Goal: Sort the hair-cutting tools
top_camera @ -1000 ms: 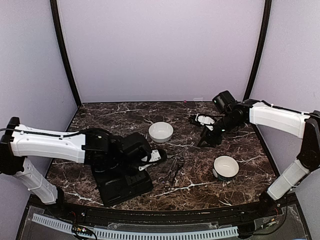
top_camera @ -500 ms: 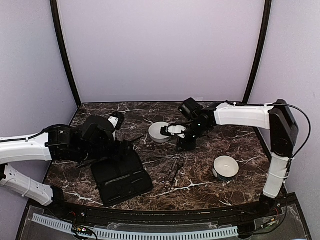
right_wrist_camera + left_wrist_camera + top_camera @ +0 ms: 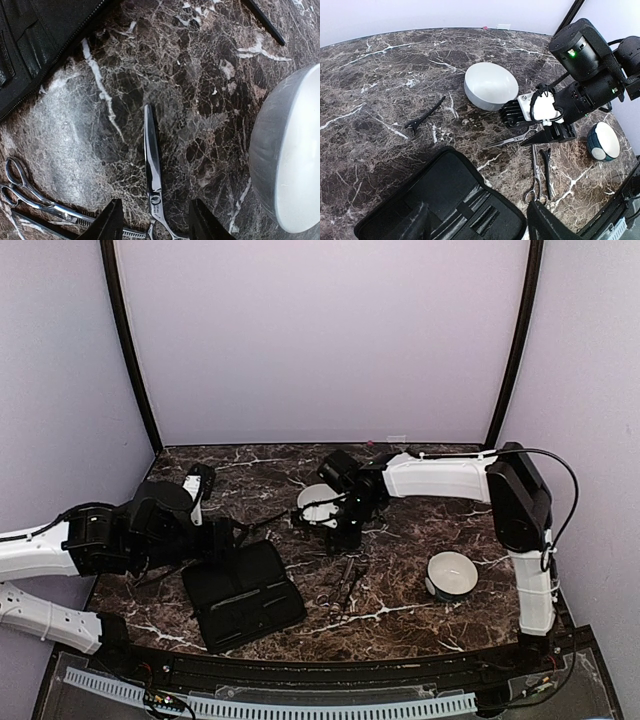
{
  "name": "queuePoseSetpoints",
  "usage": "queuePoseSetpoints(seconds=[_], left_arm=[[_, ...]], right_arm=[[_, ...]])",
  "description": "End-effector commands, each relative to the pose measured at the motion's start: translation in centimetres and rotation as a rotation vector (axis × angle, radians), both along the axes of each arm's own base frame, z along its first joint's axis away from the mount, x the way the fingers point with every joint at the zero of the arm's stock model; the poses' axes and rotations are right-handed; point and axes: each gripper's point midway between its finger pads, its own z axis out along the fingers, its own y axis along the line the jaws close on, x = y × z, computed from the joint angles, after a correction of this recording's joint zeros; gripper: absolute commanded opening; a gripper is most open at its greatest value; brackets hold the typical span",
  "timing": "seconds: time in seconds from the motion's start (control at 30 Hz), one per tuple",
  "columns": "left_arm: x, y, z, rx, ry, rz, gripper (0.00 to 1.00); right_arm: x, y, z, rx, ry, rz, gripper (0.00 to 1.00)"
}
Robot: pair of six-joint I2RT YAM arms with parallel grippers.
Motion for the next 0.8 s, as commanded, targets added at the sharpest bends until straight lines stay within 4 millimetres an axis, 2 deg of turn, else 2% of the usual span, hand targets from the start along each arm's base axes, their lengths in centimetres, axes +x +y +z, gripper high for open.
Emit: queuePoseSetpoints(seconds=[0.0,0.2,0.43,0.7,0.77], left_arm=[[-0.4,1.4,-0.4,-0.004,0.007,0.030,0.67],[-0.5,1.7,-0.5,-0.007,0.003,0.032,0.67],[-0.6,1.6,-0.6,0.003,0.008,0.023,0.67],[-0.6,1.5,-0.7,0.004,0.011,0.019,0.67],[-0.6,1.5,-0.8,0.006,0.012,0.019,0.67]], right_arm=[[0.2,-0.2,-0.6,-0.032,0.013,-0.002,0.44],[0.1,0.0,-1.8,-0.057,0.046,-0.003,0.40],[-0.1,-0.3,-3.2,-0.100,0.082,-0.005,0.31],[-1.0,-1.7,-4.4,-0.173,0.127,-0.005,0.29],[-1.5,-2.2,-4.9,-0.194,0.155,0.001,0.23]])
